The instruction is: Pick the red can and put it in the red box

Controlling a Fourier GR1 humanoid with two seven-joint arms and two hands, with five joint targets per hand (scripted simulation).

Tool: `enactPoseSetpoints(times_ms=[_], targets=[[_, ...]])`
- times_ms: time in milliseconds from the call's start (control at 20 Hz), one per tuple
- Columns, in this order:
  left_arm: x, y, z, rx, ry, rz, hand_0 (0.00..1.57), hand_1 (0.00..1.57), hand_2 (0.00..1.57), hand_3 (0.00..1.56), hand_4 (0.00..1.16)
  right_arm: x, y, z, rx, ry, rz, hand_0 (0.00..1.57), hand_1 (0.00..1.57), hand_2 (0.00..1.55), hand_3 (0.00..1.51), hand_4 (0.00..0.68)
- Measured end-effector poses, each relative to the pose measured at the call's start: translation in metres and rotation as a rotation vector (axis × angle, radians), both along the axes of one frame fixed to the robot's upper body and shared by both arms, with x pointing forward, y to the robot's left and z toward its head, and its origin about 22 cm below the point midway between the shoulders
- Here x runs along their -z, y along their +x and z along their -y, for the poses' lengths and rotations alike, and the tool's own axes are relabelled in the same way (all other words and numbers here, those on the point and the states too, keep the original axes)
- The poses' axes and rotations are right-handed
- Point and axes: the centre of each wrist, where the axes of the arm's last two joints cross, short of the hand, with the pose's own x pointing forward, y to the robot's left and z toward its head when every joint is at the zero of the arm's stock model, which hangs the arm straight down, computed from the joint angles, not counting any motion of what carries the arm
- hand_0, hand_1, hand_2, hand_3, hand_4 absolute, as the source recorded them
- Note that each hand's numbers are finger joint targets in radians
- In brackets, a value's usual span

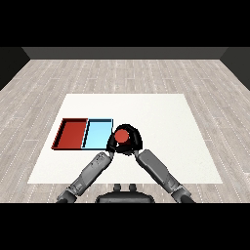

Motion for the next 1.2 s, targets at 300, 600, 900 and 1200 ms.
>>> enactPoseSetpoints(times_ms=[300,600,900,1200], targets=[[-0.002,0.001,-0.001,-0.058,0.025,-0.004,1.57,1.57,1.5,1.36,0.87,0.001,0.005,-0.001,-0.013,0.016,0.01,1.52,1.52,1.45,1.39,0.538],[-0.007,0.006,0.003,-0.073,0.01,0.016,1.57,1.57,1.53,1.42,0.91,-0.006,0.006,0.001,-0.008,0.013,0.026,1.51,1.51,1.46,1.4,0.547],[-0.008,0.003,0.005,-0.065,-0.021,0.024,1.57,1.57,1.57,1.49,1.14,-0.01,0.003,0.002,-0.04,0.046,0.015,0.0,0.0,0.0,0.0,0.0],[-0.009,0.006,0.004,-0.051,-0.037,0.037,1.57,1.57,1.57,1.49,1.15,-0.014,0.002,0.003,-0.067,0.045,0.034,0.0,0.0,0.0,0.0,0.0]])
